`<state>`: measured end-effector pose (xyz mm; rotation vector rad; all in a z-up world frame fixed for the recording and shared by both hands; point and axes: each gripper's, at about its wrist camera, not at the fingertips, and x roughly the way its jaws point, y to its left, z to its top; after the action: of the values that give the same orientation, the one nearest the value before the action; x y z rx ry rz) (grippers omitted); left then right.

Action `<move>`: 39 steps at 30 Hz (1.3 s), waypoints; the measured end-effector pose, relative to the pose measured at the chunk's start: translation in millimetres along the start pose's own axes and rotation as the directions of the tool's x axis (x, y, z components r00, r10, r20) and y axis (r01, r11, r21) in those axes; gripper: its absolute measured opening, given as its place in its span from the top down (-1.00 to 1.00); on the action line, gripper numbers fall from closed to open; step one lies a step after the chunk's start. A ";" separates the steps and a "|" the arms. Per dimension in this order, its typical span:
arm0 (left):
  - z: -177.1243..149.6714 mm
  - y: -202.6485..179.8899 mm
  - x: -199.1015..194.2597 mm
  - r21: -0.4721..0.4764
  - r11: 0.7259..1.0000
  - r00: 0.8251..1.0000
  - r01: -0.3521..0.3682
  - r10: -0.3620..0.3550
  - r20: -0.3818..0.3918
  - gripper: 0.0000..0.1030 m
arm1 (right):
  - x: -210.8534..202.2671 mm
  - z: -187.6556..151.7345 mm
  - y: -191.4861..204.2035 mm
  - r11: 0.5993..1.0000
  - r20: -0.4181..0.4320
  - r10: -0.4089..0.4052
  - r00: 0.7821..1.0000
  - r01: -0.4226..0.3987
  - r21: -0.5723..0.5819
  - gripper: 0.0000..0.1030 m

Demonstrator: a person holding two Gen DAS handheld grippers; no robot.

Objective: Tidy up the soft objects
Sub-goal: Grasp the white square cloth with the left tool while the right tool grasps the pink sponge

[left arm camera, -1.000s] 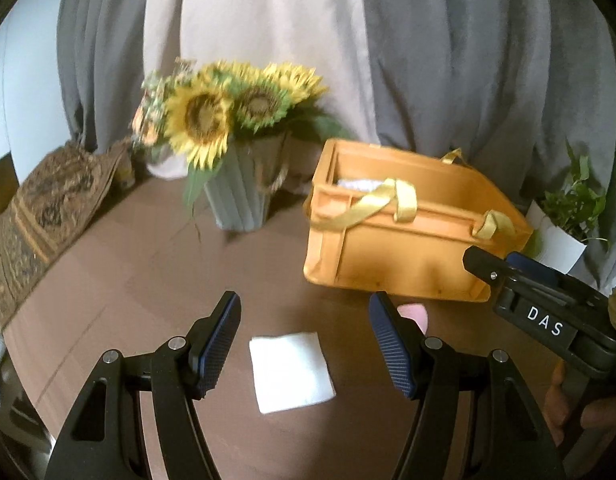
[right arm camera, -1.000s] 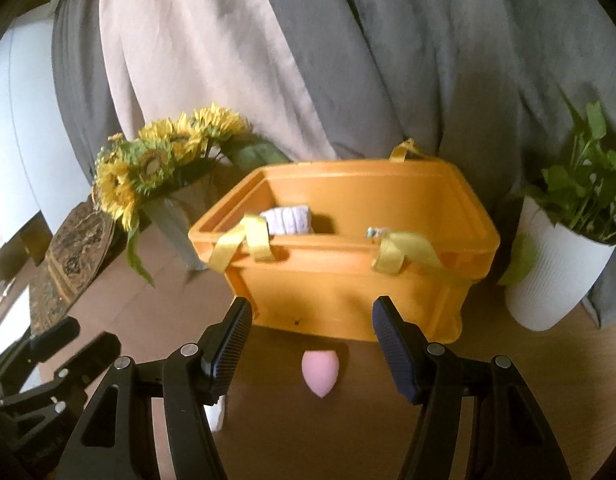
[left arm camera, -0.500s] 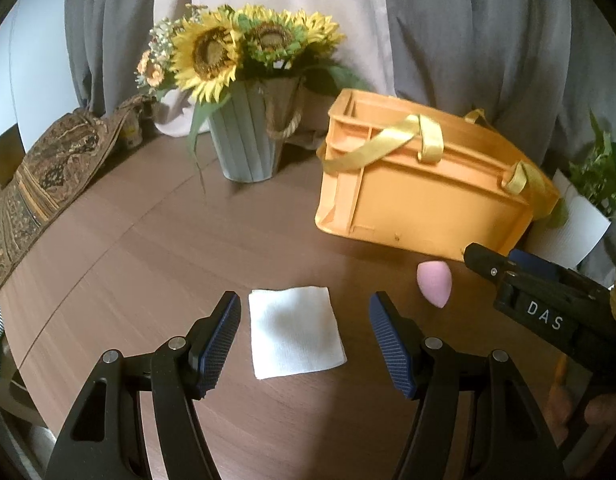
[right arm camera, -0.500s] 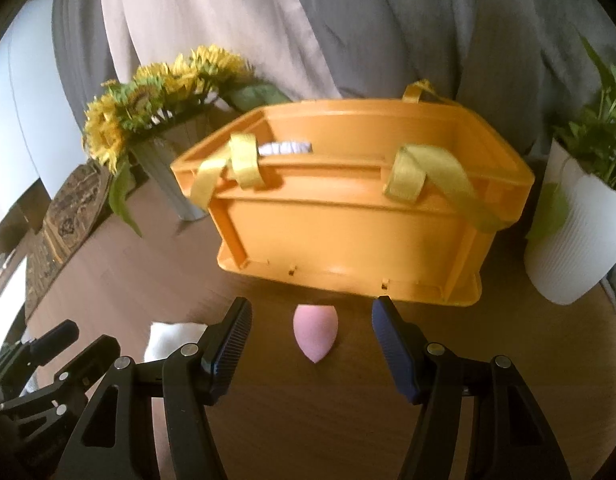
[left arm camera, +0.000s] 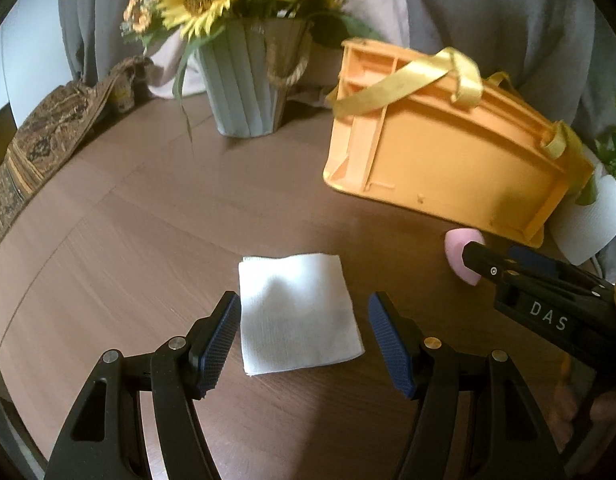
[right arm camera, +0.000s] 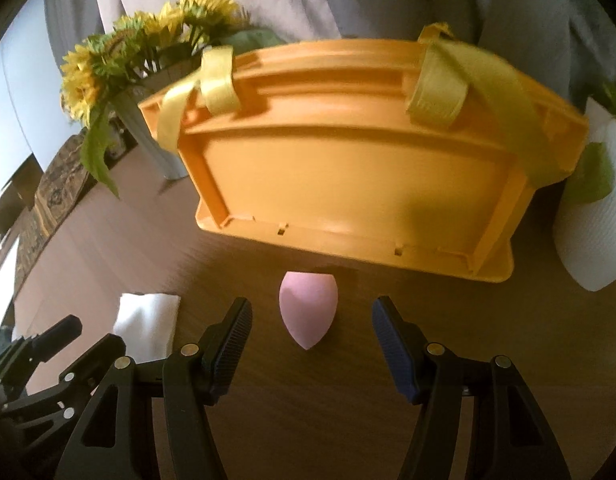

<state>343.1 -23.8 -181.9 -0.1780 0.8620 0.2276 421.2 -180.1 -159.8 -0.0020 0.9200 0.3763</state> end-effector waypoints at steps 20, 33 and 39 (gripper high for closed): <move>-5.7 1.1 32.4 0.016 0.999 0.997 -0.035 0.036 -0.072 -0.01 | 37.9 -0.2 2.5 1.000 -0.065 0.019 0.998 -0.018 0.008 -0.08; -2.6 1.4 29.2 0.041 0.999 0.998 -0.001 0.004 -0.063 0.84 | 31.7 -0.8 6.9 1.000 -0.053 0.018 0.998 -0.019 -0.012 0.28; 0.4 3.6 15.8 0.029 1.000 1.000 0.010 -0.009 -0.030 0.84 | 14.2 -1.8 10.7 0.999 -0.036 0.027 0.999 -0.028 -0.022 0.28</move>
<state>352.4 -18.2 -194.0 -0.1585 0.8931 0.2041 424.1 -165.9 -170.3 -0.0168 0.9518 0.4137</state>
